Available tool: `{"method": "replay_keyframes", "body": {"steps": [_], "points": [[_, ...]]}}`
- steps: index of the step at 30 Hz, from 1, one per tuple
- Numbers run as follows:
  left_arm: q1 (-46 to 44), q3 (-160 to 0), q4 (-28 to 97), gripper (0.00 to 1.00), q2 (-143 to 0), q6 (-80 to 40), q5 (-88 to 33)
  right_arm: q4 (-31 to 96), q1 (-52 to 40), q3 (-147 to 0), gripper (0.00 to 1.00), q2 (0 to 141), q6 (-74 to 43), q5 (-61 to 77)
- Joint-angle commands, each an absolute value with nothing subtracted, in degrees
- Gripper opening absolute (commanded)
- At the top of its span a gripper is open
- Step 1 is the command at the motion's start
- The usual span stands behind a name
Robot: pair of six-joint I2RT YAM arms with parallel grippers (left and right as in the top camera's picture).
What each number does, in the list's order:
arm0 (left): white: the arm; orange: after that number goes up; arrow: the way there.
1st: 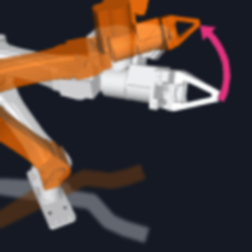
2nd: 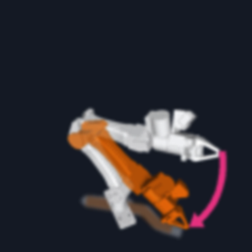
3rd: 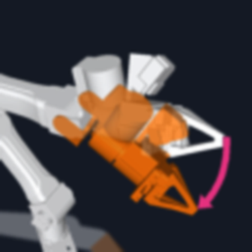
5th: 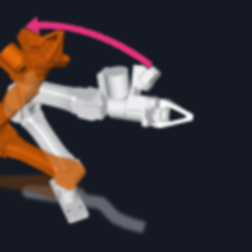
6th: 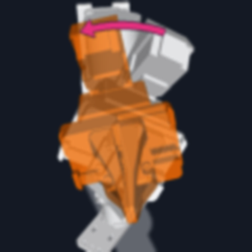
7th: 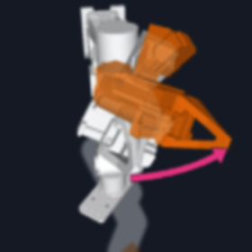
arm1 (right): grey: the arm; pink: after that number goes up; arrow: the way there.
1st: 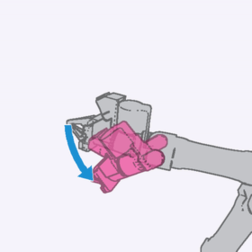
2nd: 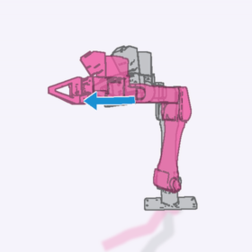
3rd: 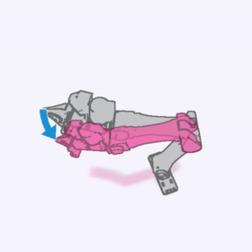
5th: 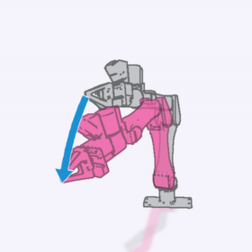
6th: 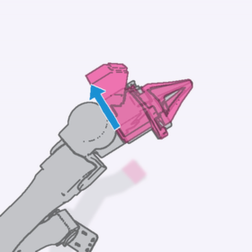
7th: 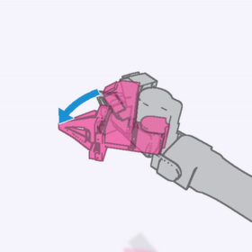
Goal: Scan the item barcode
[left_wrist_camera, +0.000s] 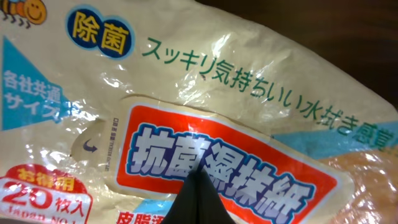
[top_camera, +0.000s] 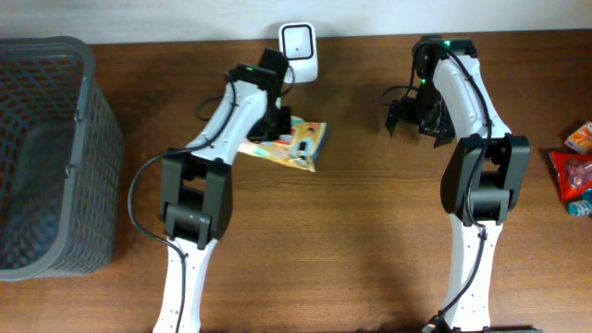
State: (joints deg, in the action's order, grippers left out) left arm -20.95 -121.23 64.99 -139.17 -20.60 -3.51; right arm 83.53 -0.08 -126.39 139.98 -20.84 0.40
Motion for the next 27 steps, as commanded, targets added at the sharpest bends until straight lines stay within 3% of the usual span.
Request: {"method": "replay_keyframes", "body": {"steps": [1, 6, 11, 13, 14, 15, 18, 19, 20, 27], "points": [[-26.3, -119.8, 63.3, 0.0, -139.1, -23.1, -11.8, 83.5, 0.0, -127.2, 0.98, 139.3, -21.3, -0.3], [-29.6, -123.4, 66.4, 0.0, -138.9, -23.4, -1.2, 83.5, 0.1, -127.2, 0.98, 139.3, -21.3, -0.3], [-25.5, -143.9, 82.5, 0.0, -137.8, -23.4, 13.5, 83.5, 0.1, -127.2, 0.98, 139.3, -21.3, -0.3], [-23.3, -149.7, 85.9, 0.02, -137.8, -23.4, 14.0, 83.5, 0.1, -127.2, 0.98, 139.3, -21.3, -0.3], [-21.5, -152.2, 87.1, 0.08, -137.8, -23.4, 14.0, 83.5, 0.0, -127.3, 0.98, 139.3, -21.3, -0.3], [-19.3, -153.6, 87.6, 0.2, -137.8, -23.3, 14.0, 83.5, 0.0, -127.2, 0.98, 139.3, -21.3, -0.3], [-14.0, -153.7, 89.4, 0.66, -138.0, -23.4, 11.4, 83.5, 0.0, -127.2, 0.98, 139.3, -21.3, -0.3], [-13.1, -153.6, 89.8, 0.94, -138.0, -23.3, 11.7, 83.5, 0.0, -127.2, 0.98, 139.3, -21.3, -0.3], [-12.3, -153.6, 89.9, 0.99, -138.0, -23.3, 11.9, 83.5, 0.0, -127.2, 0.98, 139.3, -21.3, -0.3], [-9.5, -153.6, 92.7, 0.99, -138.0, -23.3, 11.8, 76.8, 0.0, -127.2, 0.98, 139.3, -21.4, -0.3]]}}
